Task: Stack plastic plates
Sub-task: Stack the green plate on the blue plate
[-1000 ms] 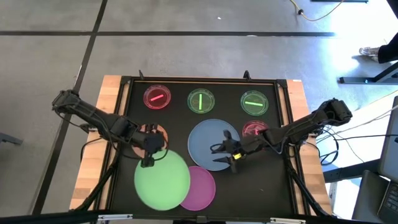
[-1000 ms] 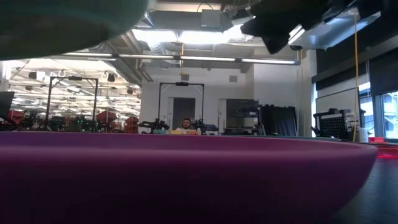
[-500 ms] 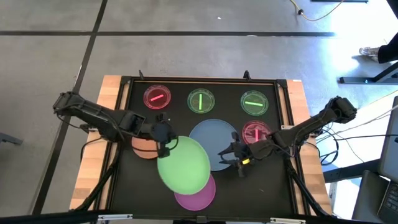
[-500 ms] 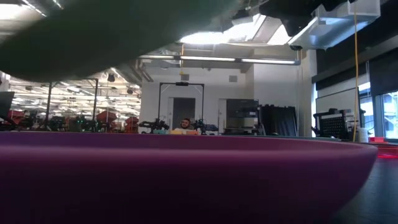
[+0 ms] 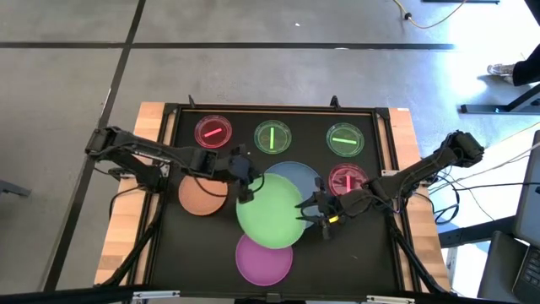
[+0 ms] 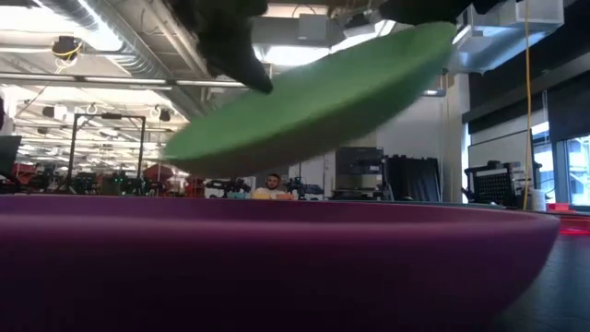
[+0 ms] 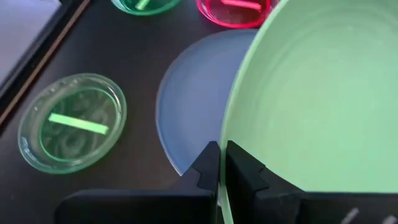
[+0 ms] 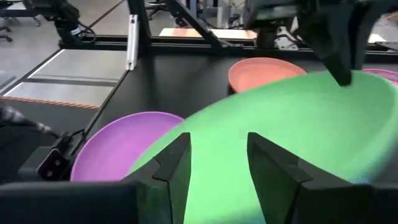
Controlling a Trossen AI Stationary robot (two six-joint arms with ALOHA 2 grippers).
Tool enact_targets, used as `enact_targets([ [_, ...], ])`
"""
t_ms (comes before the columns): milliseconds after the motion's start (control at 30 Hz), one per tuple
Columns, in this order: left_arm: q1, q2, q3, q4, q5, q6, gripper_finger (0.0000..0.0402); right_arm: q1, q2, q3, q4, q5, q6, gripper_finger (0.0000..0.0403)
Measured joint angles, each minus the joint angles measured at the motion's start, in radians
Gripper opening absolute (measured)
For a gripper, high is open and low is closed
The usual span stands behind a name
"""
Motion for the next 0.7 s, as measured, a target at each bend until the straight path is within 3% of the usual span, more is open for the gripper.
enact_targets([
  [333,0.138,0.056,0.001,0.13,0.086,0.033,0.0008,-0.001,0.0,0.0,0.003,0.052,0.014,0.0146],
  [700,0.176,0.207,0.001,0.225,0.097,0.069,0.0008,-0.001,0.0,-0.002,-0.06,0.179,0.015,0.0146],
])
